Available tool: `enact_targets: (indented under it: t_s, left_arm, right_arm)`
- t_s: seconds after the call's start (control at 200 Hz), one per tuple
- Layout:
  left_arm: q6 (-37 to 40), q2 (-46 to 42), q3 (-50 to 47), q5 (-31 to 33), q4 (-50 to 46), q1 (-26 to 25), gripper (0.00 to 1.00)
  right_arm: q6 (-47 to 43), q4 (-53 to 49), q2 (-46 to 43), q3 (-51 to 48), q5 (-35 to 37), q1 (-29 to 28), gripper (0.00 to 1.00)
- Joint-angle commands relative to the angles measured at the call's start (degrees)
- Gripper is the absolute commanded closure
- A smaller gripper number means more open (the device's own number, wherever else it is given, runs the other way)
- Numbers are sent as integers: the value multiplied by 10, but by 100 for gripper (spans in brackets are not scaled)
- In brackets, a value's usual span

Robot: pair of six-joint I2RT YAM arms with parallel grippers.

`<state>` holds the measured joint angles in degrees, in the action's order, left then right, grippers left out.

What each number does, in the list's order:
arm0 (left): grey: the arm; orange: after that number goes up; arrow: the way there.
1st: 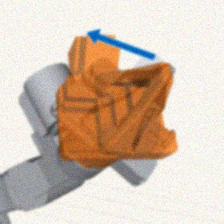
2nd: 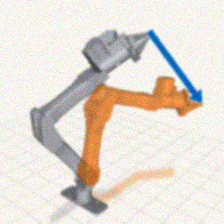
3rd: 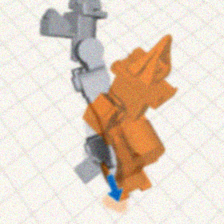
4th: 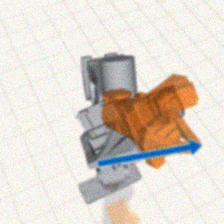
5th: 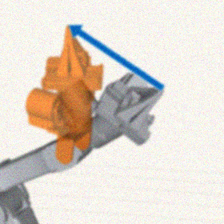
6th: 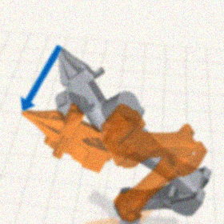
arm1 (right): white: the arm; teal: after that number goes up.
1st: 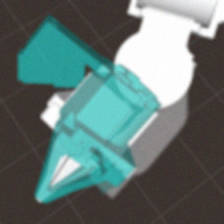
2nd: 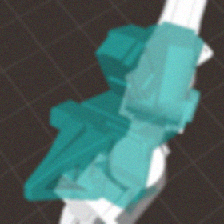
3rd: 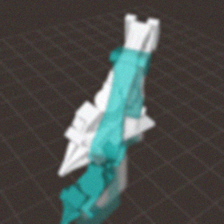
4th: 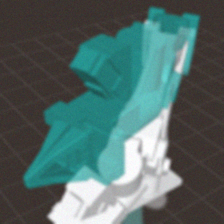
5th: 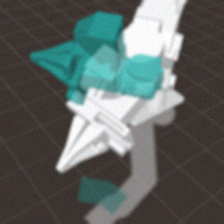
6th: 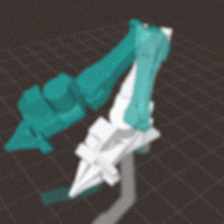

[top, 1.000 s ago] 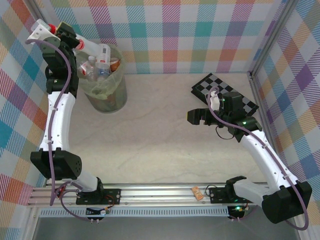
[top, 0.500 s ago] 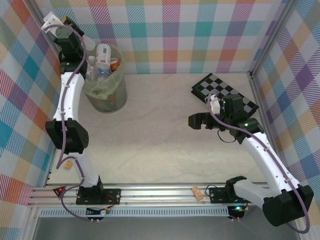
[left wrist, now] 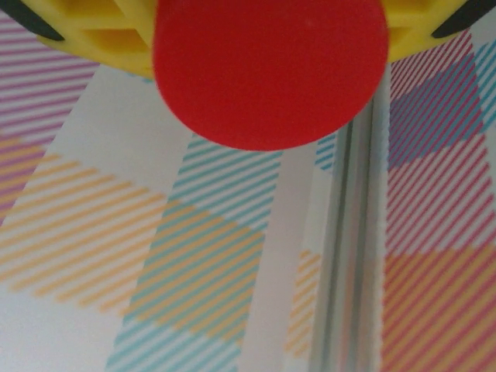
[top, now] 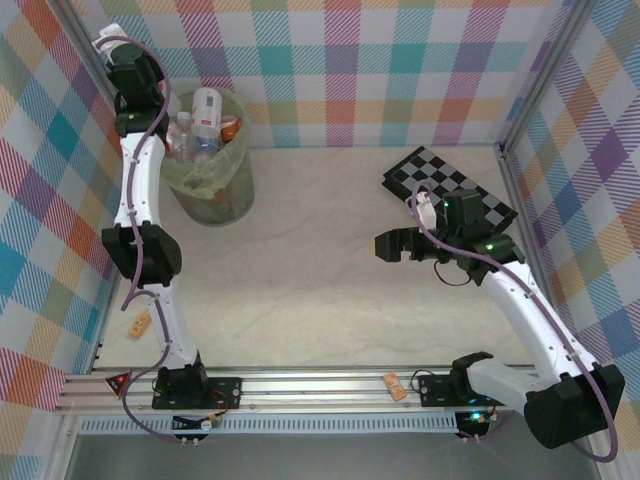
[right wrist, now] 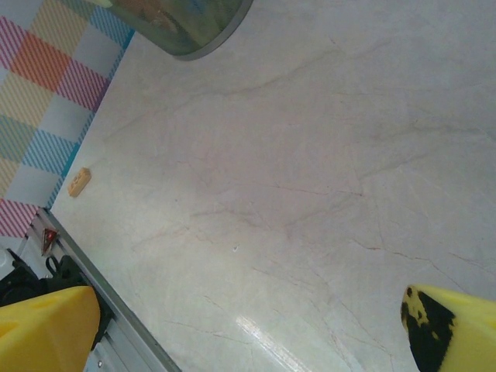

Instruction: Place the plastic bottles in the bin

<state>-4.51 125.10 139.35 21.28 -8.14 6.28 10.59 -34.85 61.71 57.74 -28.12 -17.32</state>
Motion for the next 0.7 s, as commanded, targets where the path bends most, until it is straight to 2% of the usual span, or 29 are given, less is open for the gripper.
enact_targets:
  t_s: [0.0, 0.265, 0.38, 0.525, 0.695]
  left_arm:
    - [63, 21, 30, -78, -26, 4, 57]
    - [93, 24, 30, -142, -111, 4, 57]
    - [104, 25, 30, -137, -150, 4, 58]
    - [118, 37, 30, -172, -198, 4, 58]
    - [113, 46, 22, -163, -225, 4, 58]
  right_arm:
    - [-22, -10, 3, -2, -30, -3, 0]
    - [-28, -13, 3, -5, -23, -3, 0]
    - [-28, -9, 3, -5, -23, -3, 0]
    - [-27, -5, 3, -6, -27, -3, 0]
    - [-28, -9, -7, -8, -25, -3, 0]
